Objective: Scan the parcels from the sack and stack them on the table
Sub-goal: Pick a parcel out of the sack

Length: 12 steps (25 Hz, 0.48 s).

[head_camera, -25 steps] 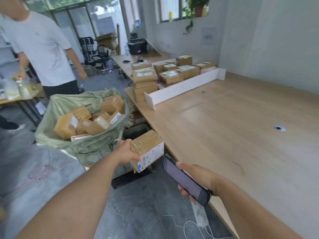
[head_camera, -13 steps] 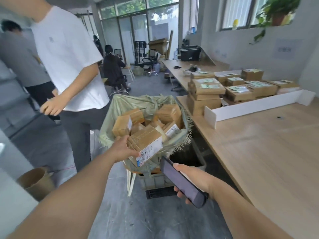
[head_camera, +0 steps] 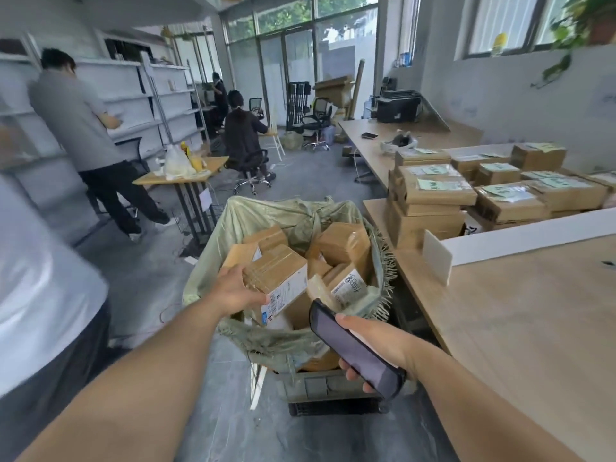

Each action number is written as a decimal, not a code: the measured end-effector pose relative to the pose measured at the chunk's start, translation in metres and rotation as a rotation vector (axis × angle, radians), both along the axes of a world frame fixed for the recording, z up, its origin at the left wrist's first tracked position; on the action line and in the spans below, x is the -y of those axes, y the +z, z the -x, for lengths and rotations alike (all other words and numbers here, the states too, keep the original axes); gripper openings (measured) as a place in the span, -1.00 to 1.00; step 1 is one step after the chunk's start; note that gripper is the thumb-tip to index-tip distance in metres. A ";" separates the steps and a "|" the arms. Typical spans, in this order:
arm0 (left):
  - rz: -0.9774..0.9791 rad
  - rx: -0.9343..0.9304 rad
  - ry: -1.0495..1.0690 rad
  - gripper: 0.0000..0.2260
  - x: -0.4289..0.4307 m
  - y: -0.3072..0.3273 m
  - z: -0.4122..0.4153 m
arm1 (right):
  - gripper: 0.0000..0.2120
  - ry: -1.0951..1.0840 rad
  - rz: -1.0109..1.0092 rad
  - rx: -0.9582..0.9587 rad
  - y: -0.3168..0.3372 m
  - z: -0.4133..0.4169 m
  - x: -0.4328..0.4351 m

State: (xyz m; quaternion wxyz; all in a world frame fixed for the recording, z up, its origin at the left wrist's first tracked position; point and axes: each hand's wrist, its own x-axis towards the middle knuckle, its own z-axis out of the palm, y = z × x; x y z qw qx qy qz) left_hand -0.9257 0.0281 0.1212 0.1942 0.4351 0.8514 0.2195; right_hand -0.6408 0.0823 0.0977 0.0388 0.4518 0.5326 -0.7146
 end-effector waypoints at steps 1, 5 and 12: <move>-0.003 -0.011 0.002 -0.13 -0.013 0.000 0.000 | -0.46 -0.009 0.011 -0.002 -0.001 -0.001 -0.013; -0.010 -0.012 0.006 -0.15 -0.063 -0.010 0.004 | -0.45 -0.045 -0.042 -0.004 -0.008 -0.001 -0.054; 0.009 -0.054 0.028 -0.17 -0.162 -0.023 0.044 | -0.40 -0.099 -0.106 -0.040 -0.011 0.022 -0.119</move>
